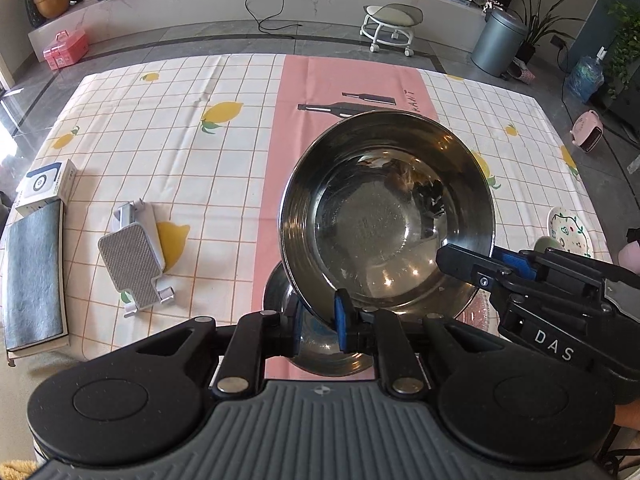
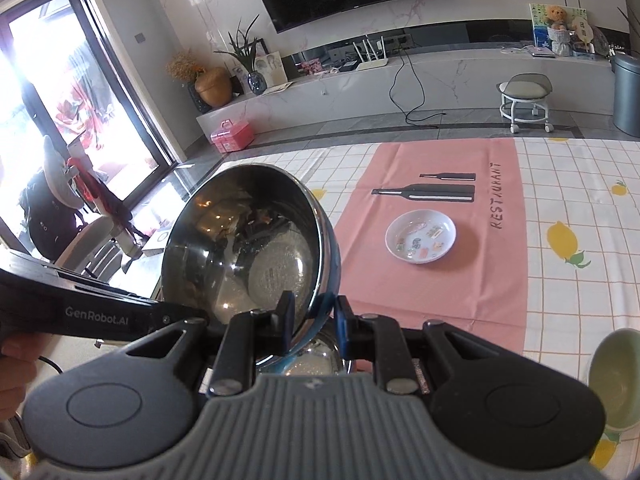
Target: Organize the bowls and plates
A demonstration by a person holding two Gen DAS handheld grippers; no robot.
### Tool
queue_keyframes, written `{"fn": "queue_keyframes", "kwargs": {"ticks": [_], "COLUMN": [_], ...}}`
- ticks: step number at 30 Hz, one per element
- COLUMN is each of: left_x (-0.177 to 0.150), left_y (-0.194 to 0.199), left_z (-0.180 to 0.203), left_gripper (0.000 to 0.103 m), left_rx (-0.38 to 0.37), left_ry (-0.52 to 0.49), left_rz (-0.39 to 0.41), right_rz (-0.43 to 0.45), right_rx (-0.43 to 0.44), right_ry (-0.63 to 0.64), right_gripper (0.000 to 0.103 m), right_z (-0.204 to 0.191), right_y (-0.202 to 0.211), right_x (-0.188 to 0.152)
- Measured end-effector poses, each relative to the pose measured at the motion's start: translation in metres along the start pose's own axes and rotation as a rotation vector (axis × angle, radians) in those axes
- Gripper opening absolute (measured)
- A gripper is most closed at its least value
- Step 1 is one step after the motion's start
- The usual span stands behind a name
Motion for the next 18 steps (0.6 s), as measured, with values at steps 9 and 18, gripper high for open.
{"fn": "queue_keyframes", "kwargs": {"ticks": [9, 18], "left_x": [-0.025, -0.037], "left_y": [-0.03, -0.054], "left_z": [-0.006, -0.014], "left_gripper": [0.02, 0.02], "left_rx": [-0.031, -0.039], "left_ry": [0.005, 0.006], "left_rz": [-0.067, -0.133], "right_rz": [-0.091, -0.174], "right_rx": [-0.011, -0.032], "right_ry": [0.021, 0.037], "right_gripper": [0.019, 0.019], "right_z": [0.006, 0.011], "right_y": [-0.02, -0.044], "right_x": [-0.025, -0.046]}}
Point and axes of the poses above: each gripper's, at about its wrist camera, not at the fingertips, and y roughly against the way its jaws point, z to its right, x to its top, the point moved 10 cm from there along -y, roughly the way its jaws point, and after that the axes turned 3 degrees about -y, right-handed, at the moved point
